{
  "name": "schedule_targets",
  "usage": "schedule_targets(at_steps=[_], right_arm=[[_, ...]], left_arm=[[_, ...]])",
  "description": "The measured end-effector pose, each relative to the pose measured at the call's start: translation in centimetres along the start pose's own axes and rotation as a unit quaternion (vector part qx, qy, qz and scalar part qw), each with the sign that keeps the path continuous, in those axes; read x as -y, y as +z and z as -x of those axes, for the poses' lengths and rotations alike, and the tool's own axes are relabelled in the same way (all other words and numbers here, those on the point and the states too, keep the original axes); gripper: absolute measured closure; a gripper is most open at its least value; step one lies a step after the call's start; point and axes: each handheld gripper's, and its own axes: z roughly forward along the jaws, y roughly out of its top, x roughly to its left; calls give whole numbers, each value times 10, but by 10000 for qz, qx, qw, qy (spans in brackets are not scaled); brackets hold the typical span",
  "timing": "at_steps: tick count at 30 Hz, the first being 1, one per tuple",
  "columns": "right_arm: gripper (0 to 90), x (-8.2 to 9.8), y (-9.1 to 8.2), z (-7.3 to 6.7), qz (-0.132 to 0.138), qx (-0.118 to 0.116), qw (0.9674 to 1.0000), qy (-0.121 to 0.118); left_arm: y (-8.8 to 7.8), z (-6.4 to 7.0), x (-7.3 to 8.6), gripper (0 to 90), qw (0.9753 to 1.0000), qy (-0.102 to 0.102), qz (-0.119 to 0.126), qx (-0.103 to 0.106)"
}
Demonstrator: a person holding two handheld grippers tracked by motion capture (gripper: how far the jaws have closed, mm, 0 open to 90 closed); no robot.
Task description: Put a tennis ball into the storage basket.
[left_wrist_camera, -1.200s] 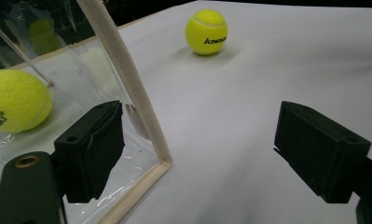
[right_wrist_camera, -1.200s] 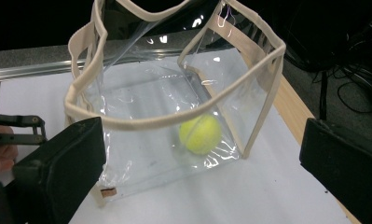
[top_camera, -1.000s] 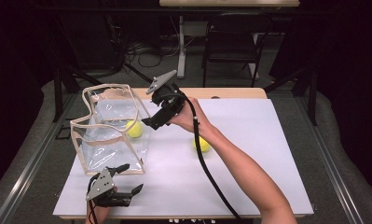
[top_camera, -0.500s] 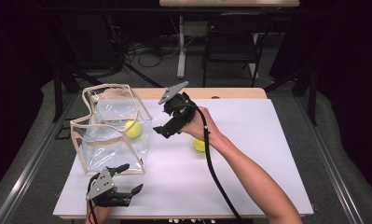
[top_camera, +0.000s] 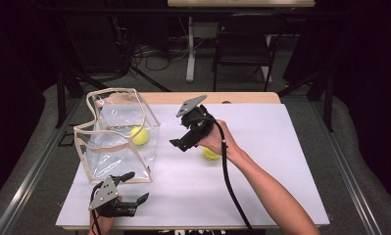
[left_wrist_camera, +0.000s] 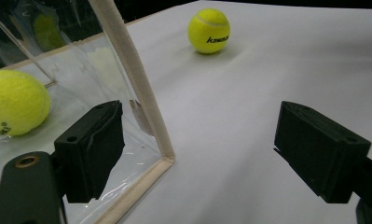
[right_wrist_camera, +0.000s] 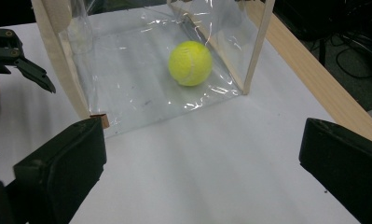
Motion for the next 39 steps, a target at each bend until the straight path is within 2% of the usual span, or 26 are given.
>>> schedule_targets(at_steps=[11, 14, 20, 39], right_arm=[[3, 21, -2, -5, -23, 60, 10000, -8], [3, 27, -3, -5, -22, 92, 9999, -38], [5, 42, -5, -6, -11, 131, 9999, 68], [7, 87, -7, -7, 79, 203, 9991, 376]], left_arm=[[-2, 0, 1, 160, 10000, -11, -36, -84], [-1, 1, 1, 160, 10000, -15, -26, -43], [0, 3, -1, 160, 10000, 48, -59, -22], [0, 4, -1, 160, 10000, 62, -74, -5]])
